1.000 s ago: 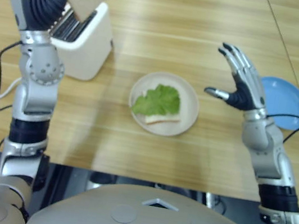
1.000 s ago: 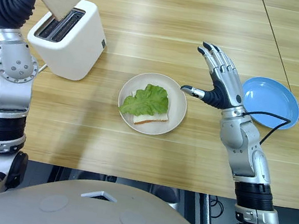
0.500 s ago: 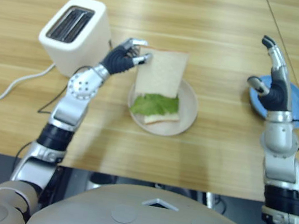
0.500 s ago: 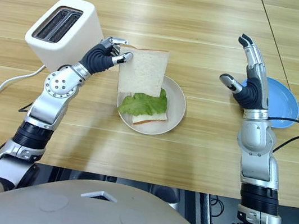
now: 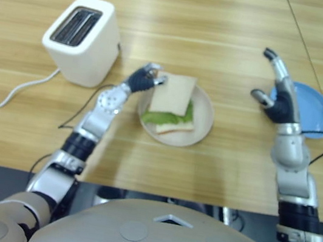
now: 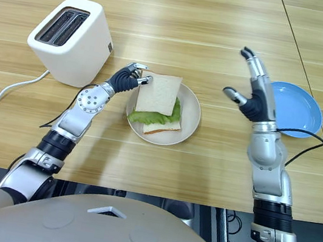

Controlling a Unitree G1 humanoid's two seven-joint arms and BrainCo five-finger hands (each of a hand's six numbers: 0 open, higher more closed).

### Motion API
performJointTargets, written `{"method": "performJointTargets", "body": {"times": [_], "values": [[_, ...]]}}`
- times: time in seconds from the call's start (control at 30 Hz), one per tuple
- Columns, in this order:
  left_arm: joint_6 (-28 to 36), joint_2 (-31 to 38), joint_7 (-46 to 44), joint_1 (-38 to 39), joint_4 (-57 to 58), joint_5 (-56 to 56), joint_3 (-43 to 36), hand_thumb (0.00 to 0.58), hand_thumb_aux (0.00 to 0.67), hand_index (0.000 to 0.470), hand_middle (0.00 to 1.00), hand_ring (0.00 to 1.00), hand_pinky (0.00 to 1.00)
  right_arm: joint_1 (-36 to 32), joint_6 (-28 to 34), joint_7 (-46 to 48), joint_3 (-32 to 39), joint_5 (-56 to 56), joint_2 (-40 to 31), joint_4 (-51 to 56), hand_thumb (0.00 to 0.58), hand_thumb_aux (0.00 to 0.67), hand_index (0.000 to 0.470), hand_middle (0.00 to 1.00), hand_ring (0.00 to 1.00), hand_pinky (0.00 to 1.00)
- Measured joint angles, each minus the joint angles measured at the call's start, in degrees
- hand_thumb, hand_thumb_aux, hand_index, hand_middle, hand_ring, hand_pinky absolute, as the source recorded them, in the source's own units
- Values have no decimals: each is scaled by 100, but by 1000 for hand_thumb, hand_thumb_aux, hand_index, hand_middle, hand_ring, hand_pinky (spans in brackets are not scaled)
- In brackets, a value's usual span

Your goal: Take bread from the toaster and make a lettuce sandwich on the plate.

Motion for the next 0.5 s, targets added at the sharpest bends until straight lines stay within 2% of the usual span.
{"method": "performJointTargets", "body": {"times": [0.2,0.5], "values": [[-45,-77,-227,-97,760,-86,12,580,670,460,1000,1000,1000,12,-263,-38,609,-1095,-167,-3,0,0,0,0,0,0],[261,-276,-987,77,590,-949,355,580,670,460,1000,1000,1000,-28,-296,-327,895,-1960,-317,7,0,0,0,0,0,0]]}}
